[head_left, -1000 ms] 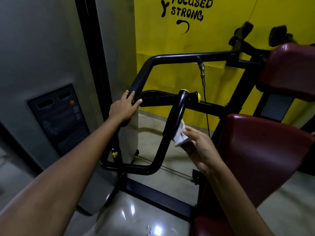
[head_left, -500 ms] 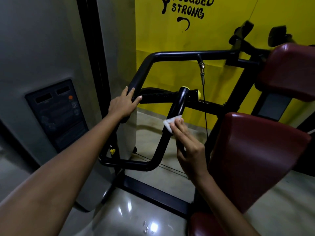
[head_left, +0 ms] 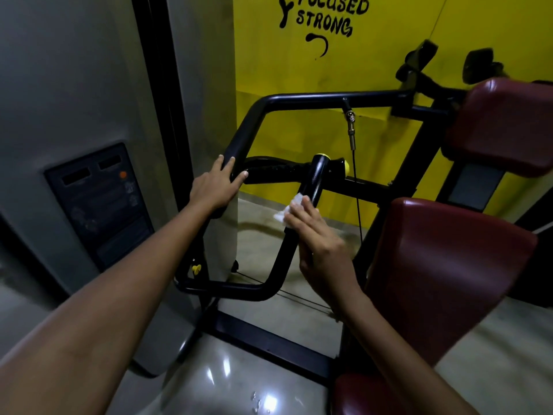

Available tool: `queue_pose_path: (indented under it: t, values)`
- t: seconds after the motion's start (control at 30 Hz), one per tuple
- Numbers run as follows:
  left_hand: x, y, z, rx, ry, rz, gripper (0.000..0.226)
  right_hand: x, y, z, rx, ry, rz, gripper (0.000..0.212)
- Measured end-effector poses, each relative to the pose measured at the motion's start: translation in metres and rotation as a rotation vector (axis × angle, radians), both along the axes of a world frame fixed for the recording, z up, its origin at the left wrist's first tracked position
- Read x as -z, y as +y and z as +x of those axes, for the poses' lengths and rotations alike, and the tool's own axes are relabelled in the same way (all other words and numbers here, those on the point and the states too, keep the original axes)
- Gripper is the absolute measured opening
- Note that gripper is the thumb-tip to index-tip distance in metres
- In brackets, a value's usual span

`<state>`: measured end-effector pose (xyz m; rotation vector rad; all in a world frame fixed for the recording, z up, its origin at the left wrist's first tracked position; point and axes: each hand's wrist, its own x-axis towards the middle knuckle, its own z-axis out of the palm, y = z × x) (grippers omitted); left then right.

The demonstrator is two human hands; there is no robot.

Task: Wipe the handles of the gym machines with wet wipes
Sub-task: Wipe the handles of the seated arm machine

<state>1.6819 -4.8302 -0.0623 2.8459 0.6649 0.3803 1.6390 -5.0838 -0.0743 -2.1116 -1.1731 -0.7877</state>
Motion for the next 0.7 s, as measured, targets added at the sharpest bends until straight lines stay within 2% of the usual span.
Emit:
queue_pose_path:
  t: [0.13, 0.27, 0.33, 0.43, 0.53, 0.7]
  values:
    - [0.001, -0.001, 0.000, -0.006, -0.002, 0.000, 0.064, 0.006, -0.015, -0.004, -0.093, -0.067, -0.086, 0.037]
    - [-0.001, 0.000, -0.001, 0.000, -0.004, -0.010, 0.064, -0.012, -0.007, 0.006, 0.013, -0.081, -0.057, 0.036]
    - [0.000, 0.000, -0.001, 0.006, -0.004, -0.010, 0.064, -0.019, 0.004, 0.004, 0.070, -0.110, -0.112, 0.038]
    - [0.000, 0.000, 0.000, -0.001, -0.006, -0.011, 0.064, -0.015, 0.001, -0.001, -0.008, -0.188, -0.252, 0.036]
    - [0.000, -0.001, -0.001, 0.001, -0.011, -0.016, 0.064, -0.015, -0.016, 0.005, -0.071, -0.199, -0.265, 0.037]
    - [-0.001, 0.000, -0.001, 0.007, -0.006, -0.024, 0.064, -0.033, 0.001, 0.021, 0.070, -0.157, -0.255, 0.036]
